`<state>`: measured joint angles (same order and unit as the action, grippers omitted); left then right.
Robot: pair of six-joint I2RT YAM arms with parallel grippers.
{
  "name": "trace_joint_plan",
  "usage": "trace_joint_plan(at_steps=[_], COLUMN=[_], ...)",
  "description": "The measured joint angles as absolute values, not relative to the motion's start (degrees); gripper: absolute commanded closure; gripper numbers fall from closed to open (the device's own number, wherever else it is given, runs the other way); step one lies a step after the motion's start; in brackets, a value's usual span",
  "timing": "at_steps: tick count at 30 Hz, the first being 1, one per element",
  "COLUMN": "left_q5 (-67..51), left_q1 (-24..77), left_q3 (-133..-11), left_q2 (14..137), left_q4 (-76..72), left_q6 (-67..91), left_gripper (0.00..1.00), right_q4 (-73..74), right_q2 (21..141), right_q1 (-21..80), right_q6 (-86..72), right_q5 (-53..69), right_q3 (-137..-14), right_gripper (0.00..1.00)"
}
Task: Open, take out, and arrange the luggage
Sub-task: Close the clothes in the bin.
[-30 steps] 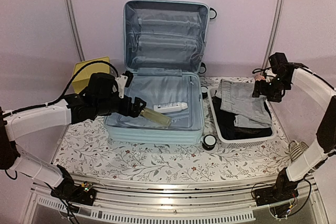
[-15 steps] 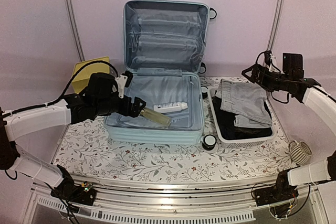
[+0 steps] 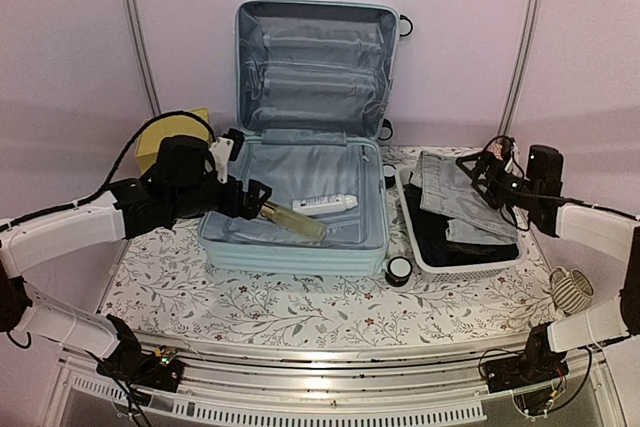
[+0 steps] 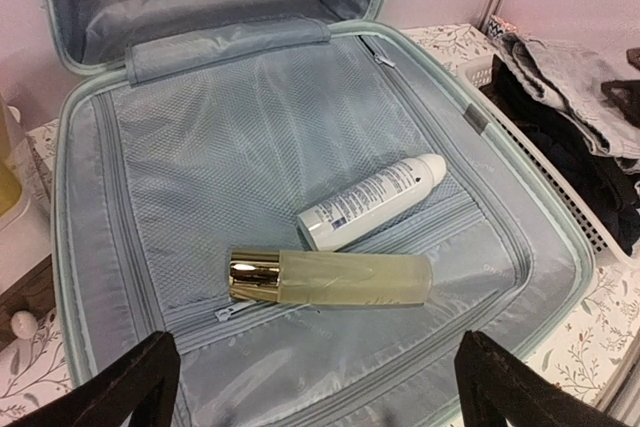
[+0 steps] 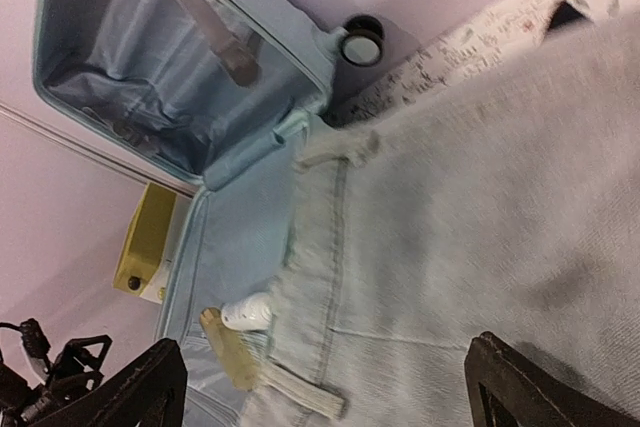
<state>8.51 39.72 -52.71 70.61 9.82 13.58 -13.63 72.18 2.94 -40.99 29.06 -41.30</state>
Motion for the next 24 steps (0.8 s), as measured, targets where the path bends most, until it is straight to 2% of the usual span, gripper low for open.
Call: trace_joint_plan(at_steps=[4, 8, 18, 24], left_q5=[8.45, 8.45, 8.38, 8.14], left_q1=[39.72, 39.72, 39.72, 39.72], left_q3=[-52.71, -52.71, -52.71, -52.71], left_q2=[70.91, 70.94, 70.94, 71.29], left_q4=[9.78, 9.76, 9.74, 9.72], left_q6=[13.58, 13.56, 13.58, 13.58], left_gripper=[0.02, 0.02, 0.02, 0.02], right_q4=[-25.32, -33.15, -22.68, -22.22], right_q2=[77.91, 80.18, 74.22, 76.69], right_q1=[2.92, 2.66, 2.59, 3.09], right_q6=[-44.29, -46.39, -45.36, -45.5], right_q5=[29.36, 30.7, 30.89, 34.11], right_q3=[-31.68, -29.89, -37.39, -44.95], right_gripper=[0.01, 0.01, 0.01, 0.01])
